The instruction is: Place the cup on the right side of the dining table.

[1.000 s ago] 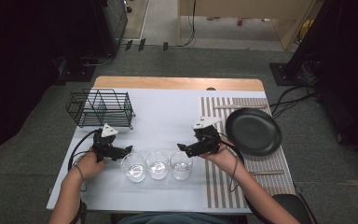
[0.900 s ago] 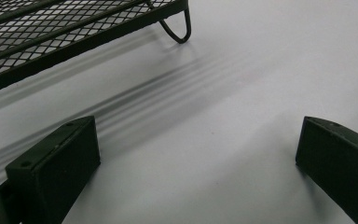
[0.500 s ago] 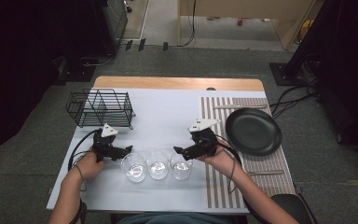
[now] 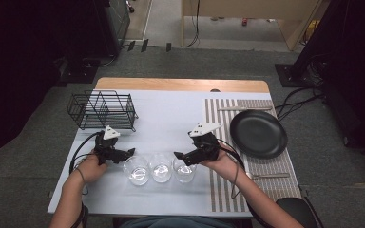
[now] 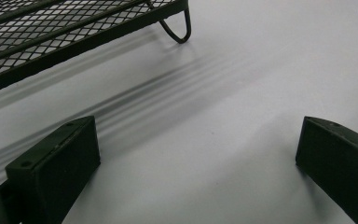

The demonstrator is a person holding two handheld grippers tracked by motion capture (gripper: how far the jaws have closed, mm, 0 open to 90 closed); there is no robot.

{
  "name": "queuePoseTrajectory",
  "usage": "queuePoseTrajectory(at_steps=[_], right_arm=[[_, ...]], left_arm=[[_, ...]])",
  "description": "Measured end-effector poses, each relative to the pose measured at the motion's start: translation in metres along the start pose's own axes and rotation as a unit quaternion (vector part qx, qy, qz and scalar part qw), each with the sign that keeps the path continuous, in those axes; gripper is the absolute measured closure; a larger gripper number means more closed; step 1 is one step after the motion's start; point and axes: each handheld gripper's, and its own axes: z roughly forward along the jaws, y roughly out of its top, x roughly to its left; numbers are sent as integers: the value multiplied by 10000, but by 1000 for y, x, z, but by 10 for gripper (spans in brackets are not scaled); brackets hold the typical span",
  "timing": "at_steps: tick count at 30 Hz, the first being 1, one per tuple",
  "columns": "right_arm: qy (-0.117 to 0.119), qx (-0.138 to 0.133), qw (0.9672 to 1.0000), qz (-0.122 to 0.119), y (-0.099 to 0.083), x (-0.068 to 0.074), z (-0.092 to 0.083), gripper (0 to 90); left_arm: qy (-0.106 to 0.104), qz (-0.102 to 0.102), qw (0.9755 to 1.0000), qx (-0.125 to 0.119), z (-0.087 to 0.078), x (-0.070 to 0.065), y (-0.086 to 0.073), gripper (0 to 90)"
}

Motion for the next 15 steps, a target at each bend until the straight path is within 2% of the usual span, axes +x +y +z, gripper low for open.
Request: queuePoseTrajectory(at_steps=[4, 12, 15], right_arm=[[69, -34, 10000, -3, 0, 2, 0, 91], [232, -54, 9995, -205, 0, 8, 2, 91], [257, -60, 9994, -205, 0, 10, 2, 91]], left_arm=[[0, -1, 10000, -1, 0, 0, 0, 0], [0, 0, 10000, 1, 0, 0, 0, 0], [-1, -1, 10000, 0, 0, 0, 0, 0]])
